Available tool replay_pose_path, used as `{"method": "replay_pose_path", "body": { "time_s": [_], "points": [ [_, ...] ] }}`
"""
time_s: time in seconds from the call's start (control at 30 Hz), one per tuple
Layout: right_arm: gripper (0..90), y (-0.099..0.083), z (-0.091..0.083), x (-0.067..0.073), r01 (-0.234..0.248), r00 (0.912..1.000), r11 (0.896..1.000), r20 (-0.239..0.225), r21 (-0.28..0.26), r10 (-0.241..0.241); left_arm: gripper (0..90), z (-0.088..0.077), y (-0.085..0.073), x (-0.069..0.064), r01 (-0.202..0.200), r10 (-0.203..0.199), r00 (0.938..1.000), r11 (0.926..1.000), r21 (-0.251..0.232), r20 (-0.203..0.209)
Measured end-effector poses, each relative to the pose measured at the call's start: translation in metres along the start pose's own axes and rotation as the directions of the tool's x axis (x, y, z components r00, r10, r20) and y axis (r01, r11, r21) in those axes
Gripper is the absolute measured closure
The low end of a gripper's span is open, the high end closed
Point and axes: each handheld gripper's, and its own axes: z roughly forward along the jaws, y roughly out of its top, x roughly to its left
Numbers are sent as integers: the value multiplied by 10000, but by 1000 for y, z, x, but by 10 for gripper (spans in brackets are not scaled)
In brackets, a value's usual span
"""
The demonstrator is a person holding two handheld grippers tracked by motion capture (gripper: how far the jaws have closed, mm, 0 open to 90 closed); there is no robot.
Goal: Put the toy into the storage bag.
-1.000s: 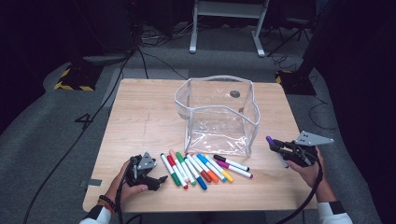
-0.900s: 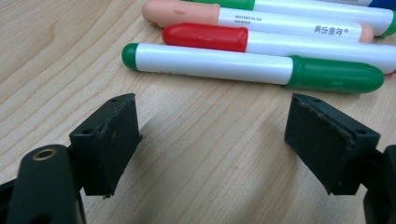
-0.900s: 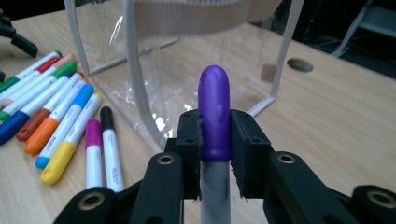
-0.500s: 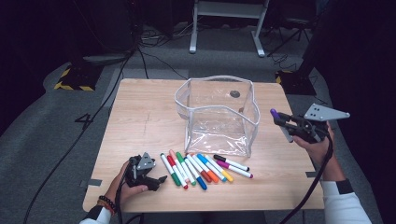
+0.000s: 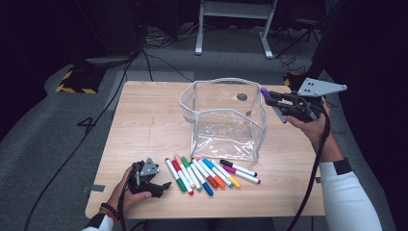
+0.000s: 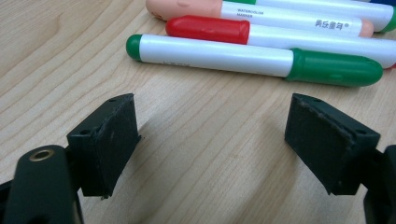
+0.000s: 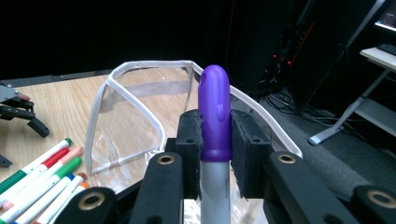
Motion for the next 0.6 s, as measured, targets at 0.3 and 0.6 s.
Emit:
{"method": "replay_pose_path", "body": {
  "time_s": [0.3, 0.6],
  "points": [
    [745, 28, 26, 0, 380, 9989, 9992, -274, 148, -376, 176, 0, 0, 0, -2, 2, 10000, 10000, 10, -11],
    [745, 40, 62, 4, 430, 9959, 9976, -820, 539, -385, 176, 0, 0, 0, -4, 4, 10000, 10000, 9, -13]
  ]
}}
